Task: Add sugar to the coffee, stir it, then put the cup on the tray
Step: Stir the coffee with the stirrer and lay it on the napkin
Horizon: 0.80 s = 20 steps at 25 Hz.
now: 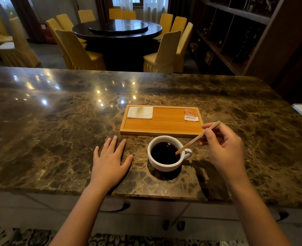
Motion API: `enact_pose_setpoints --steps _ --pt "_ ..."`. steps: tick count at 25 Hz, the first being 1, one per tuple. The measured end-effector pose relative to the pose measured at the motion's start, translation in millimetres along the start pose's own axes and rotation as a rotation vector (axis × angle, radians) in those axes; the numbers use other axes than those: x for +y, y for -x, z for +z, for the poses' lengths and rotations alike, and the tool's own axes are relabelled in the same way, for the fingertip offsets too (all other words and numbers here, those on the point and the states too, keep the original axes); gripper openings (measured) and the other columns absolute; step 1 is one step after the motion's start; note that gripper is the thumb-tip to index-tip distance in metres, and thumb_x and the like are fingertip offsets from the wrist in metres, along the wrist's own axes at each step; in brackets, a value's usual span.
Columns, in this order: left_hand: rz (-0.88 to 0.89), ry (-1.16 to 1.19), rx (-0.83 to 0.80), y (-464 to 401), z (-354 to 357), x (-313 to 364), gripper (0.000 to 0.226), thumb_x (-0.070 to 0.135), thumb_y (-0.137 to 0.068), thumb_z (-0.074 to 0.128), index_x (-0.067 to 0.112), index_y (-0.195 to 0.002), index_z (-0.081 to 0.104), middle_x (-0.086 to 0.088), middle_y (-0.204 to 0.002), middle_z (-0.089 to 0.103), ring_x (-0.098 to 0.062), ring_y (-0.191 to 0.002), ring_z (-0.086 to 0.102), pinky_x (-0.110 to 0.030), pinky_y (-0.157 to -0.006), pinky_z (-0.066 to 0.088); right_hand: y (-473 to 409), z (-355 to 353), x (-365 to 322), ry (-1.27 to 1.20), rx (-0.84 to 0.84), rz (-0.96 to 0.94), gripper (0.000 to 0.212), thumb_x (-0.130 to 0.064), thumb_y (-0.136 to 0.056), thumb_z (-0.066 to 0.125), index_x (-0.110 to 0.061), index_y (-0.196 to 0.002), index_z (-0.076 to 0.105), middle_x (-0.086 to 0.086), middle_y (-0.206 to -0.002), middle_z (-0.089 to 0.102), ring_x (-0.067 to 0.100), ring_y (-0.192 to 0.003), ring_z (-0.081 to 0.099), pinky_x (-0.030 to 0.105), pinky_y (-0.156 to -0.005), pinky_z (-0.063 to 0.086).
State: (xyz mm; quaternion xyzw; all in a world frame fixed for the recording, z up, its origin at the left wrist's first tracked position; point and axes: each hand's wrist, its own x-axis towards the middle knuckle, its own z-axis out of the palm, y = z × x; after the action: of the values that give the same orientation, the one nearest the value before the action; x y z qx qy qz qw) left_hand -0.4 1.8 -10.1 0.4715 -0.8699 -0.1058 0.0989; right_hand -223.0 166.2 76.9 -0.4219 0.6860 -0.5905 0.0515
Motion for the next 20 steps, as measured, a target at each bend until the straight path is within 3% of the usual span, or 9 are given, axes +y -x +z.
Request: enact_pose_setpoints --steps 6,11,15,17,20 --pt "-0.005 0.001 -0.002 0.4 -0.2 0.1 0.063 0.058 -0.088 0.025 0.033 -0.145 0.013 0.001 -0.158 0.007 -0.015 -0.145 -0.002 -0.049 -0.117 0.0 -16.8 -7.8 -11.0 -0.048 -0.009 -0.048 0.018 -0.018 -0.091 0.052 -0.033 -0.091 0.062 -0.007 -0.09 0.067 0.005 -0.082 0.066 0.015 -0.066 0.054" --pt "-0.005 0.007 0.004 0.0 0.3 0.0 0.063 0.058 -0.088 0.026 0.033 -0.145 0.015 0.0 -0.158 0.008 -0.015 -0.145 -0.002 -0.049 -0.117 0.0 -51.3 6.4 -21.1 -0.162 -0.116 -0.092 0.016 -0.013 -0.089 0.056 -0.024 -0.088 0.066 -0.005 -0.083 0.068 0.007 -0.077 0.069 0.015 -0.063 0.054" --pt "-0.006 0.003 0.011 -0.1 1.6 -0.7 0.063 0.059 -0.088 0.026 0.034 -0.145 0.014 0.001 -0.158 0.008 -0.015 -0.144 -0.002 -0.048 -0.117 -0.001 -93.9 38.7 -8.2 -0.156 -0.204 -0.047 0.011 -0.011 -0.089 0.057 -0.015 -0.09 0.068 0.008 -0.085 0.07 0.008 -0.074 0.069 0.017 -0.063 0.056" --pt "-0.007 0.013 0.014 0.0 2.0 -0.8 0.063 0.059 -0.087 0.026 0.034 -0.145 0.015 0.001 -0.158 0.008 -0.014 -0.144 -0.002 -0.048 -0.117 -0.002 -109.5 58.5 -1.7 -0.07 -0.222 -0.162 0.011 -0.009 -0.087 0.06 -0.011 -0.094 0.069 0.012 -0.088 0.071 0.007 -0.076 0.068 0.019 -0.066 0.056" --pt "-0.015 0.014 0.018 0.5 2.6 -0.2 0.064 0.06 -0.087 0.025 0.035 -0.145 0.014 0.002 -0.158 0.007 -0.013 -0.144 -0.003 -0.047 -0.117 -0.002 -125.1 87.4 7.0 0.148 -0.231 -0.612 0.013 -0.005 -0.084 0.063 -0.001 -0.096 0.068 0.017 -0.088 0.071 0.021 -0.08 0.068 0.033 -0.07 0.057"
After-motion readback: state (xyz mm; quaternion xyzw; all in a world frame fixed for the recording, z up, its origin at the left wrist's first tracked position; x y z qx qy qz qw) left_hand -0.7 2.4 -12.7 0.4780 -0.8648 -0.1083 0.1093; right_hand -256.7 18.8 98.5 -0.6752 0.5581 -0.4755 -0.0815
